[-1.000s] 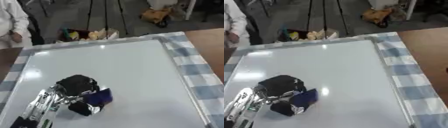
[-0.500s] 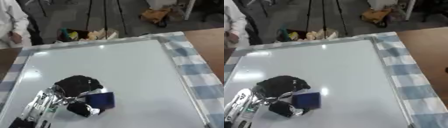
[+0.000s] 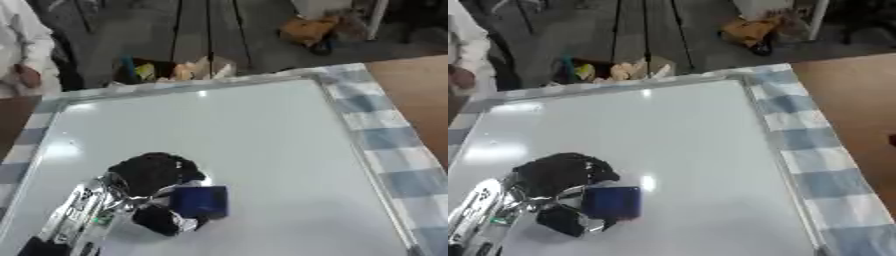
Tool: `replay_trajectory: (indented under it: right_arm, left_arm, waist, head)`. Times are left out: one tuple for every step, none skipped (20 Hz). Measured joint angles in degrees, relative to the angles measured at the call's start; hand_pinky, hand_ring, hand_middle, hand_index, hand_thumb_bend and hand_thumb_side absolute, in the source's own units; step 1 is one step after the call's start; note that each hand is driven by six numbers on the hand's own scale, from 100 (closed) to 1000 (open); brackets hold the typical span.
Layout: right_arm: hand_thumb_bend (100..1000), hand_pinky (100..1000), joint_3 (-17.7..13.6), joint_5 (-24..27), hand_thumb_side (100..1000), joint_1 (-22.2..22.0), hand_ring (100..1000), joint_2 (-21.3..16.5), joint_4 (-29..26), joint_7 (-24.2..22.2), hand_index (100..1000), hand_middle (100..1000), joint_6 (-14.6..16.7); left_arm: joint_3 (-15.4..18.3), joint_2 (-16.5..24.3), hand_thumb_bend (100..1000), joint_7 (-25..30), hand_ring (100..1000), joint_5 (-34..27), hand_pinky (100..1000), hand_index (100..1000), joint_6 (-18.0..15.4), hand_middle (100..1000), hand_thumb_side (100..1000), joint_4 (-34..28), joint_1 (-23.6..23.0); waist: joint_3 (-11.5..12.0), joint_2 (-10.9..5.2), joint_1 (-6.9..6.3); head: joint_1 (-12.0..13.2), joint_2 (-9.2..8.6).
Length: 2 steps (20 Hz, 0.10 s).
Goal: Wipe the whiteboard clean with a brush.
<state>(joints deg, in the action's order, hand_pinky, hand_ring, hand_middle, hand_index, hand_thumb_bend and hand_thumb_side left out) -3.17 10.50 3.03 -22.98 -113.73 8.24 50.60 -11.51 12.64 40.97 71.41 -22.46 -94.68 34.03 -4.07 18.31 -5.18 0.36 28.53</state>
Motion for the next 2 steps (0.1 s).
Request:
replay_trajectory:
  right_arm:
    - [100, 829, 0.00, 0.00, 938, -0.01, 836, -0.01, 0.00, 0.04, 904, 577, 0.05]
    - [100, 828, 0.00, 0.00, 953, -0.02, 835, -0.03, 0.00, 0.11, 903, 578, 0.13]
  left_arm:
    - [0.28, 0.00, 228, 0.05, 851, -0.35, 785, 890, 0.05, 787, 1000, -0.42, 0.03]
    - [0.71, 0.00, 100, 0.07, 844, -0.87, 776, 879, 0.07, 787, 1000, -1.01, 0.12]
  waist:
    - [0.03, 0.00, 0.00]
    - [0.11, 0.00, 0.02]
  head:
    - [-0.01, 0.00]
    - [-0.03, 0.00]
